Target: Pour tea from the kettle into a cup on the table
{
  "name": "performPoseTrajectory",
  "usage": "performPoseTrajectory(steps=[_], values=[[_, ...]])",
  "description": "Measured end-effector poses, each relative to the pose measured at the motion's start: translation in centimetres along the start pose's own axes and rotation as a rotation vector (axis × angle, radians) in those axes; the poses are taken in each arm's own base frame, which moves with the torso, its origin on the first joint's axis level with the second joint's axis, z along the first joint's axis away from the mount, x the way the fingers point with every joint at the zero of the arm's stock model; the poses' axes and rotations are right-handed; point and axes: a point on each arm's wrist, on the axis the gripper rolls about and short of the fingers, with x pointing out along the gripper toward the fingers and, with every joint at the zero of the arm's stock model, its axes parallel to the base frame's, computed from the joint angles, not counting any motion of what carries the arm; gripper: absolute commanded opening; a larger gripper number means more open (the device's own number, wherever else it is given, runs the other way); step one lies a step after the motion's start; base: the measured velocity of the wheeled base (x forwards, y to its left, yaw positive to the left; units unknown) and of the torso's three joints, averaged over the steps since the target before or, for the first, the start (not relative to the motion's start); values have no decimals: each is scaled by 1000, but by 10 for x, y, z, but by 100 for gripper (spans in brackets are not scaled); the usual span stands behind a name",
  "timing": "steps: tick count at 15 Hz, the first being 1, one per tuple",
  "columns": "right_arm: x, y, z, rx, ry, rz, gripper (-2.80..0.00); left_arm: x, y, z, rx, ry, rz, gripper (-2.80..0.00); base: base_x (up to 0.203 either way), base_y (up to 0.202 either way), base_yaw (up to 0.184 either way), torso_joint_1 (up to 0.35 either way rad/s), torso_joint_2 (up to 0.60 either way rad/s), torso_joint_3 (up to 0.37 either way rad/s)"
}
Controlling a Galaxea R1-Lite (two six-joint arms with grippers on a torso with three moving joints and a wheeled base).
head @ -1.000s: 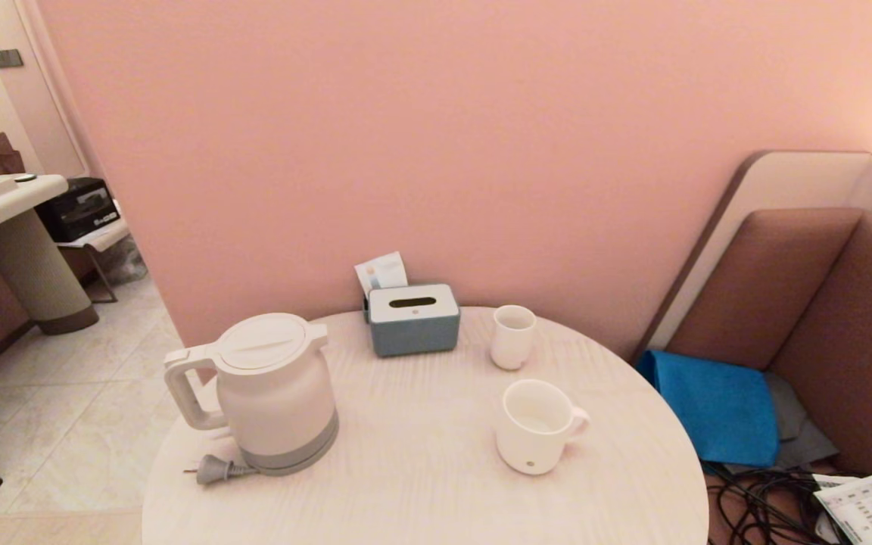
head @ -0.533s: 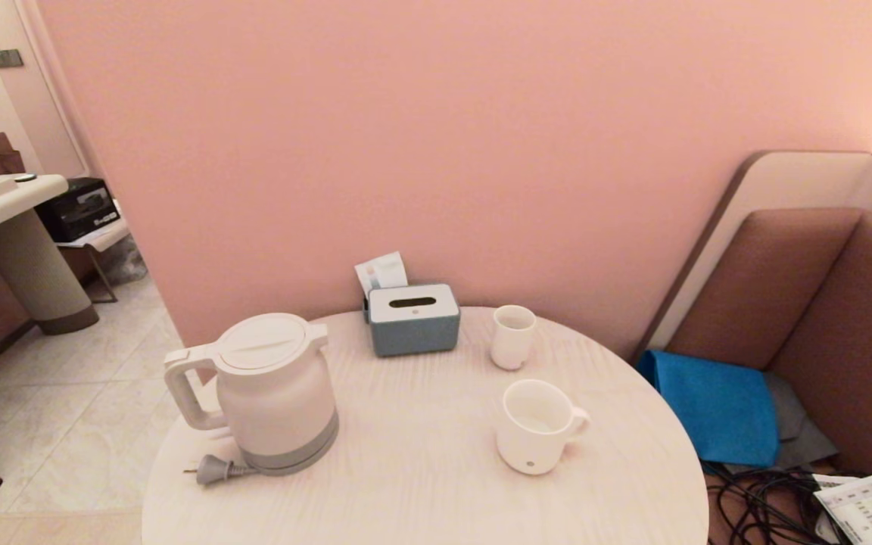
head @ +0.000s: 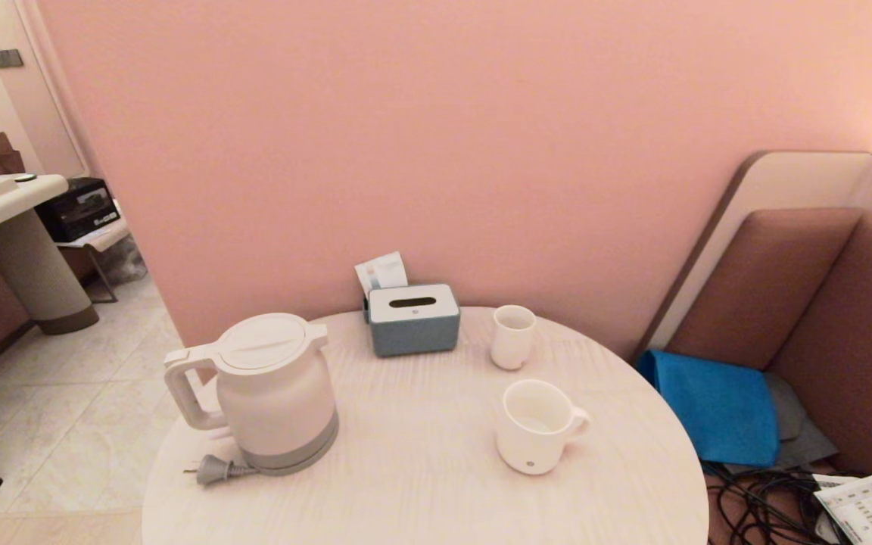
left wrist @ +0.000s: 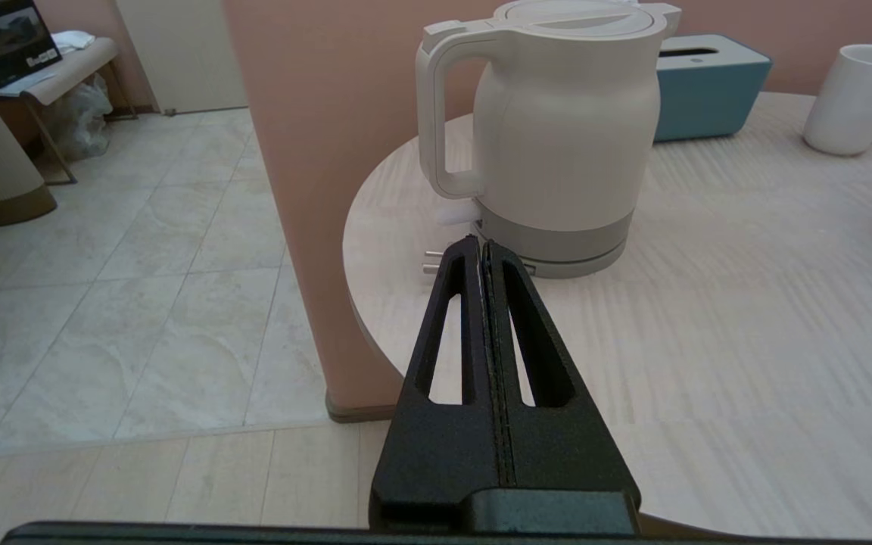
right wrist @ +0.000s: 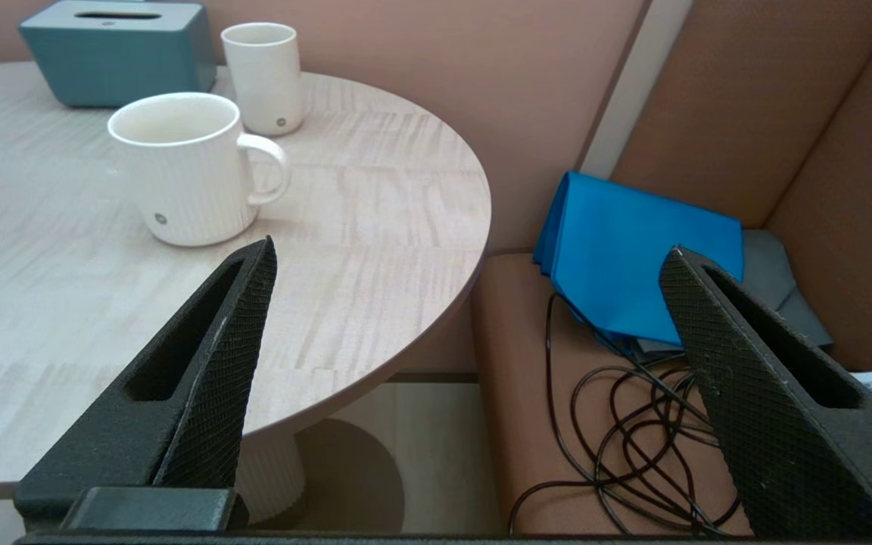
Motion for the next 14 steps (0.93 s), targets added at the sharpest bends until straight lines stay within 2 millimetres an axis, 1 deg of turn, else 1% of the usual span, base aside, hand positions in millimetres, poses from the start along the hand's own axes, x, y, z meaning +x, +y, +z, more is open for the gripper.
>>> performPoseTrajectory(steps=[1,14], values=[[0,0,0,-1,0,0,-280,0,0,0,0,0,0,-280,0,0,0,0,0,0],[0,0,0,-20,1,4,-280,0,0,0,0,0,1,-280,0,0,0,0,0,0]])
